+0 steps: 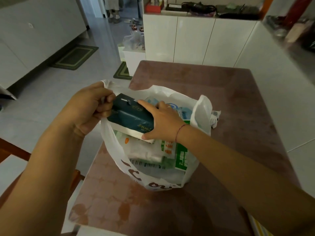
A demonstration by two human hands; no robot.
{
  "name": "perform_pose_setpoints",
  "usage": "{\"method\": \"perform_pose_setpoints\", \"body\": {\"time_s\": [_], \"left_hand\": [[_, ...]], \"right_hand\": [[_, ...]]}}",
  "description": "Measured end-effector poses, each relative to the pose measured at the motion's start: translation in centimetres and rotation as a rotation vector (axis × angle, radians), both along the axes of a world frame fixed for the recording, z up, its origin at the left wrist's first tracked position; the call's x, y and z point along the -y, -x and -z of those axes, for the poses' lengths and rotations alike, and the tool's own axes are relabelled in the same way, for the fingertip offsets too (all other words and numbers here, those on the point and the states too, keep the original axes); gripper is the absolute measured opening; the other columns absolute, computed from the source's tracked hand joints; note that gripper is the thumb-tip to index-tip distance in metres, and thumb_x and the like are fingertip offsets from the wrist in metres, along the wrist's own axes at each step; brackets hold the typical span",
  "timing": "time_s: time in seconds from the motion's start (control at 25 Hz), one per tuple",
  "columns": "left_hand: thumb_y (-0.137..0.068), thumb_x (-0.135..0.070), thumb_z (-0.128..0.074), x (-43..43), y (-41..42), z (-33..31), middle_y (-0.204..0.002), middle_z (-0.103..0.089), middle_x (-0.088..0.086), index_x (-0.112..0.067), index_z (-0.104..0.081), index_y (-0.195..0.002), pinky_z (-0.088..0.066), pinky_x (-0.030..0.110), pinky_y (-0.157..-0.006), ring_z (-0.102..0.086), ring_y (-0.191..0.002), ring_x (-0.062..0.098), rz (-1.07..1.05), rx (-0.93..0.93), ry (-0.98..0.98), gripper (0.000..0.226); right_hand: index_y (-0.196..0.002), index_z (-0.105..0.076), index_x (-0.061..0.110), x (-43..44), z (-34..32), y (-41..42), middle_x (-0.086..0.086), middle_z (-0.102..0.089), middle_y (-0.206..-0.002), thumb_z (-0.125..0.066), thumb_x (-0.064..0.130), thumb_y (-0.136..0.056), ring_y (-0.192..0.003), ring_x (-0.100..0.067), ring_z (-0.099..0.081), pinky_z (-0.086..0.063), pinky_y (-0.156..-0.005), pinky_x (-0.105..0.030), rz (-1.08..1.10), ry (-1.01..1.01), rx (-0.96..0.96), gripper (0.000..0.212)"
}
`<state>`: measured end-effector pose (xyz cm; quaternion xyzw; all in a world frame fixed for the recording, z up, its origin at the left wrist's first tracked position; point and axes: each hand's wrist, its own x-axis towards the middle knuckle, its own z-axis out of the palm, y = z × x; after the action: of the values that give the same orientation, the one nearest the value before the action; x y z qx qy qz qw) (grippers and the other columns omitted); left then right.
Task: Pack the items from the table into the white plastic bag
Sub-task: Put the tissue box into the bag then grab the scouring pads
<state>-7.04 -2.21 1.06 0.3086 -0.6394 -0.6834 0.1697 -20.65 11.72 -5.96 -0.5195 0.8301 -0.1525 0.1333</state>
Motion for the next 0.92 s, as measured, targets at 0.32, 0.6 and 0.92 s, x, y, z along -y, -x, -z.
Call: {"method": "perform_pose_setpoints", "body": {"time_s": [0.32,0.6,0.92], "left_hand": [[-0.091,-0.005,-0.039,0.0,0.8,0.5,-0.053,-0.05,-0.002,-0.018,-0.04,-0.063,-0.03,0.016,-0.04,-0.031,-0.042,0.006,-0.027,0.031,0.008,0.031],[-0.09,-0.01,-0.041,0.1,2.1,1.8,-0.055,-0.052,-0.005,-0.025,-0.04,-0.065,-0.034,0.015,-0.041,-0.037,-0.044,0.006,-0.018,0.022,0.038,0.028],[-0.084,-0.016,-0.047,0.9,4.0,4.3,-0.058,-0.048,-0.005,-0.01,-0.043,-0.064,-0.037,0.016,-0.044,-0.04,-0.047,0.006,0.018,0.02,0.11,0.021]], "right_hand": [[-0.145,-0.008,0.042,-0.6,1.6,1.7,-0.009,-0.008,-0.154,-0.058,0.044,-0.082,-0.142,-0.034,-0.004,-0.004,-0.114,-0.056,0.026,-0.244,-0.08,0.08],[-0.145,-0.022,0.026,-7.2,-3.8,2.2,-0.008,-0.026,-0.153,-0.064,0.026,-0.084,-0.139,-0.021,-0.03,-0.033,-0.112,-0.039,-0.087,0.467,0.388,0.073],[-0.143,-0.031,0.019,-26.8,12.0,5.8,-0.014,-0.036,-0.144,-0.079,0.043,-0.064,-0.133,-0.031,-0.035,-0.033,-0.11,-0.044,0.752,-0.104,0.272,0.096]]}}
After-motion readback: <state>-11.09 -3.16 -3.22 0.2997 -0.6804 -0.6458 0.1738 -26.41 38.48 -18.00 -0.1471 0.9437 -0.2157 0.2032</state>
